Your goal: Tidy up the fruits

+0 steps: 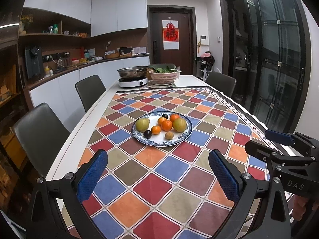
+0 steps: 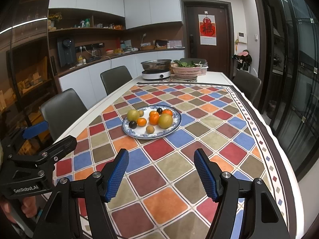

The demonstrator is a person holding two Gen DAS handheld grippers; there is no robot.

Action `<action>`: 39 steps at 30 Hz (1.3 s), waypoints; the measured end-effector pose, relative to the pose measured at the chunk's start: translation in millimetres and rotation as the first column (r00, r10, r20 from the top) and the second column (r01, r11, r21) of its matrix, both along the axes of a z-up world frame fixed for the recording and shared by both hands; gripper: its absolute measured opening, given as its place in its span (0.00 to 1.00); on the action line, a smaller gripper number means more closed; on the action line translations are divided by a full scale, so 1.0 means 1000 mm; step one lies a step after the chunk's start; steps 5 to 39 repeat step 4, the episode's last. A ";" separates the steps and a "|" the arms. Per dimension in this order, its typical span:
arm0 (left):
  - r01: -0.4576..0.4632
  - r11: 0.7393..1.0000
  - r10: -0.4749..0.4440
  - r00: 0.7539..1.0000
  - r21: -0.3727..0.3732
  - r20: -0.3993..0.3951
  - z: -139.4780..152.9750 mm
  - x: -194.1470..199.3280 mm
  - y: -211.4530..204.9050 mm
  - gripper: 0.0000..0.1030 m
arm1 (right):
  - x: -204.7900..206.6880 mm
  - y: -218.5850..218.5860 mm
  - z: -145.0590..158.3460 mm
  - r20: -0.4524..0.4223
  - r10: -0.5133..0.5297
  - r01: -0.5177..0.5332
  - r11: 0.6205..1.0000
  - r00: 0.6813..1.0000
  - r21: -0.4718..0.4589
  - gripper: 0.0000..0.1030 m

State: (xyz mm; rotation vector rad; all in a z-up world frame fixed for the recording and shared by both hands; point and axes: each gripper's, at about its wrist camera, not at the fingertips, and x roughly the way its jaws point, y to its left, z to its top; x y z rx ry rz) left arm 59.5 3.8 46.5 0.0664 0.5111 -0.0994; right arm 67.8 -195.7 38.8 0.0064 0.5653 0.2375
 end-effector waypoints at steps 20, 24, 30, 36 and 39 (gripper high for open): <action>0.001 1.000 -0.001 1.000 -0.002 -0.004 -0.001 0.000 0.000 1.00 | 0.000 0.001 -0.001 -0.003 -0.001 0.001 1.000 1.000 -0.001 0.66; 0.001 1.000 -0.001 1.000 -0.002 -0.004 -0.001 0.000 0.000 1.00 | 0.000 0.001 -0.001 -0.003 -0.001 0.001 1.000 1.000 -0.001 0.66; 0.001 1.000 -0.001 1.000 -0.002 -0.004 -0.001 0.000 0.000 1.00 | 0.000 0.001 -0.001 -0.003 -0.001 0.001 1.000 1.000 -0.001 0.66; 0.001 1.000 -0.001 1.000 -0.002 -0.004 -0.001 0.000 0.000 1.00 | 0.000 0.001 -0.001 -0.003 -0.001 0.001 1.000 1.000 -0.001 0.66; 0.001 1.000 -0.001 1.000 -0.002 -0.004 -0.001 0.000 0.000 1.00 | 0.000 0.001 -0.001 -0.003 -0.001 0.001 1.000 1.000 -0.001 0.66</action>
